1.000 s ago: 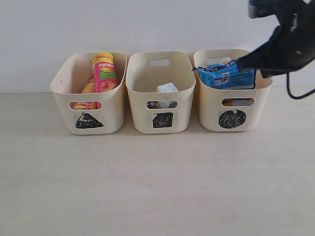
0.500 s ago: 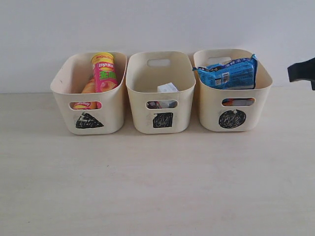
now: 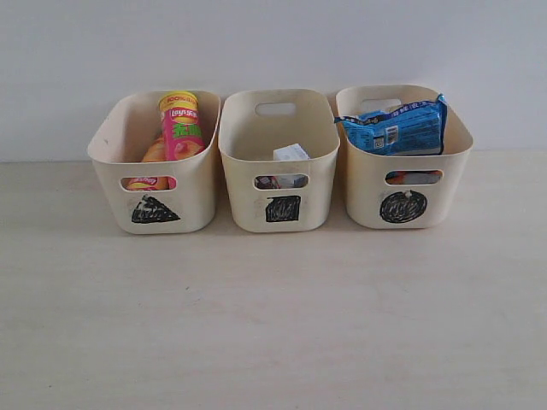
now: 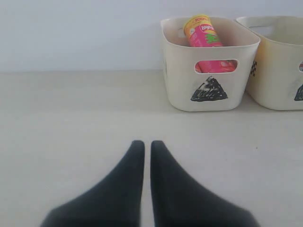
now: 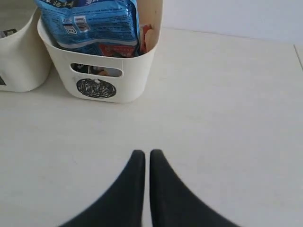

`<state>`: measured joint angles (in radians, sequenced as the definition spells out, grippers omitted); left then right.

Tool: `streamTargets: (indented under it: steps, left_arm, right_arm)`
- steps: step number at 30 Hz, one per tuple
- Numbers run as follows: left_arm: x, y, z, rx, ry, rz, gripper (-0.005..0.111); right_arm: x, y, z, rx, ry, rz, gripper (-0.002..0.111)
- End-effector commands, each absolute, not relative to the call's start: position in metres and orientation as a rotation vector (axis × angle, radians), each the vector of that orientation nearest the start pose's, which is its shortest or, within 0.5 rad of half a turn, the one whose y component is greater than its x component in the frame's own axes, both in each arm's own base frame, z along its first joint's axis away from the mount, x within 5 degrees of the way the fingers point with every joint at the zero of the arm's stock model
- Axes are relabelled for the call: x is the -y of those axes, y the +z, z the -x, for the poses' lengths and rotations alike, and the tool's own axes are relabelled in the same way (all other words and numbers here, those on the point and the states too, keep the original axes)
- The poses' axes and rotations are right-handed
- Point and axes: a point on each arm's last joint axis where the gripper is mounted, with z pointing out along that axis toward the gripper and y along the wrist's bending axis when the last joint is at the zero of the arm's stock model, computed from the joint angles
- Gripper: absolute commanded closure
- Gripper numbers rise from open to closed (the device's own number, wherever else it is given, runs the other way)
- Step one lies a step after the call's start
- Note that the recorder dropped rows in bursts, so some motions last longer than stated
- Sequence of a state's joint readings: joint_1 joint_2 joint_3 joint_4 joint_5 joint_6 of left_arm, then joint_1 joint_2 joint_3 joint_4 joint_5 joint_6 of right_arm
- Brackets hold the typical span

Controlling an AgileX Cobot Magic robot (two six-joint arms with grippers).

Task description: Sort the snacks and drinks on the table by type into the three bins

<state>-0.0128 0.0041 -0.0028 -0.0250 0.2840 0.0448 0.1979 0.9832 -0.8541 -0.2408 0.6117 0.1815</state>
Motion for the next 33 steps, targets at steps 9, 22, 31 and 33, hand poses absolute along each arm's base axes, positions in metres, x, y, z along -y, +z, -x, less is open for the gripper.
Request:
streamTargets:
  steps: [9,22,31,33]
  left_arm:
    - [0.001,0.188,-0.055,-1.764,-0.004,-0.027,0.102]
    - [0.001,0.188,-0.055,-1.764,-0.004,-0.027,0.102]
    - [0.001,0.188,-0.055,-1.764,-0.004,-0.027,0.102]
    - [0.001,0.188,-0.055,-1.764,-0.004,-0.027,0.102]
  right_arm:
    - [-0.014,0.315,-0.127,-1.932,-0.007,0.160,0.107]
    - [0.001,0.267,-0.070,-1.789,-0.031,0.043,0.107]
    - [0.002,0.243,-0.061,-1.778,-0.029,0.045,0.107]
    - [0.002,0.243,-0.061,-1.778,-0.027,0.044,0.107]
